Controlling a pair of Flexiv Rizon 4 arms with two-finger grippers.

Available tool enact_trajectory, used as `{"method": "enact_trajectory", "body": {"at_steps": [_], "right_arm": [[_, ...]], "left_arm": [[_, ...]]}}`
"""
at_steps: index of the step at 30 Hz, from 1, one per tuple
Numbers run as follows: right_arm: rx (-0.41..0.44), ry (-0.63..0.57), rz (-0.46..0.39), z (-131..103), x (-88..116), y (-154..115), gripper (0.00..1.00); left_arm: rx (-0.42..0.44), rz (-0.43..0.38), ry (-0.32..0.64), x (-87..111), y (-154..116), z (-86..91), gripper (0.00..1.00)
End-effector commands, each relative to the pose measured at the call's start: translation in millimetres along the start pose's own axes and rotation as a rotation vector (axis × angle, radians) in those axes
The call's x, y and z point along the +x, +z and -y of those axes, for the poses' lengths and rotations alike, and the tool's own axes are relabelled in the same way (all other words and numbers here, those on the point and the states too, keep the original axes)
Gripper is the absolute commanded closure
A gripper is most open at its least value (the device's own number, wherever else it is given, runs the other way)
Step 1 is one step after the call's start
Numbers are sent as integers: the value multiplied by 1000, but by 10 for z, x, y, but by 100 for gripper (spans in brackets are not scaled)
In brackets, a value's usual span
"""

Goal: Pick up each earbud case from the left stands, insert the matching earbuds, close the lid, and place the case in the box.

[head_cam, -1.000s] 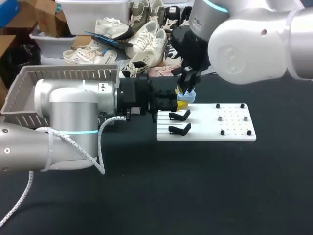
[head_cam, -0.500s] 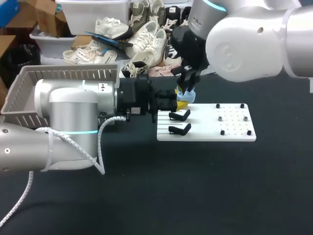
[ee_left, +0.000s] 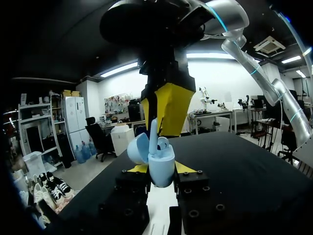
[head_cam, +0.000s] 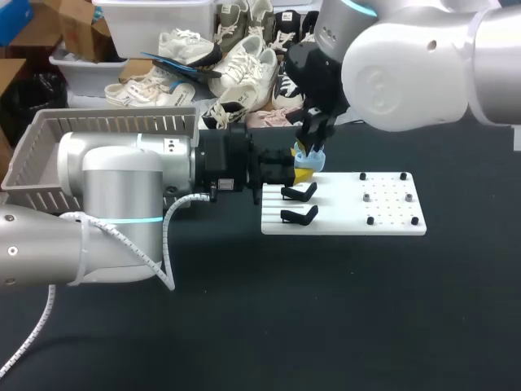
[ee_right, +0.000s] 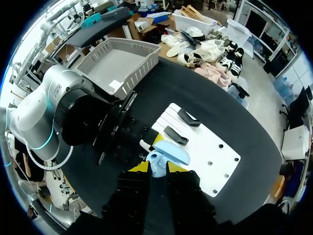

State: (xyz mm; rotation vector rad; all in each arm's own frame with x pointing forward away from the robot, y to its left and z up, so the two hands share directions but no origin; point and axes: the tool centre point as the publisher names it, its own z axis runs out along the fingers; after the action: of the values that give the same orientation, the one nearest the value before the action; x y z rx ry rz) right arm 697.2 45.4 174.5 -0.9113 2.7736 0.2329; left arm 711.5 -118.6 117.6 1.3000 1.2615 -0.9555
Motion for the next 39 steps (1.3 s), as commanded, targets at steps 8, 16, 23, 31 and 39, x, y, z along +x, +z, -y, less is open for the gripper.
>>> {"method": "enact_trajectory", "body": {"at_steps": [8,16,23,31,39], "right_arm": [[0,-5,-1,0,-33,-8,100],[2,-8,-2,-34,-24,-28,100],[3,-13,-4,-65,-18,-28,100],[-4,-7,-12,-78,-15,34,100],[-5,-11,-13,-87,-40,44,100]], "left_arm": [[-1,3,1,-10,2,0,100],[-1,3,1,-10,2,0,100],[-1,3,1,-10,2,0,100],[-1,3,1,-10,2,0,100],[-1,3,1,-10,2,0,100]]}}
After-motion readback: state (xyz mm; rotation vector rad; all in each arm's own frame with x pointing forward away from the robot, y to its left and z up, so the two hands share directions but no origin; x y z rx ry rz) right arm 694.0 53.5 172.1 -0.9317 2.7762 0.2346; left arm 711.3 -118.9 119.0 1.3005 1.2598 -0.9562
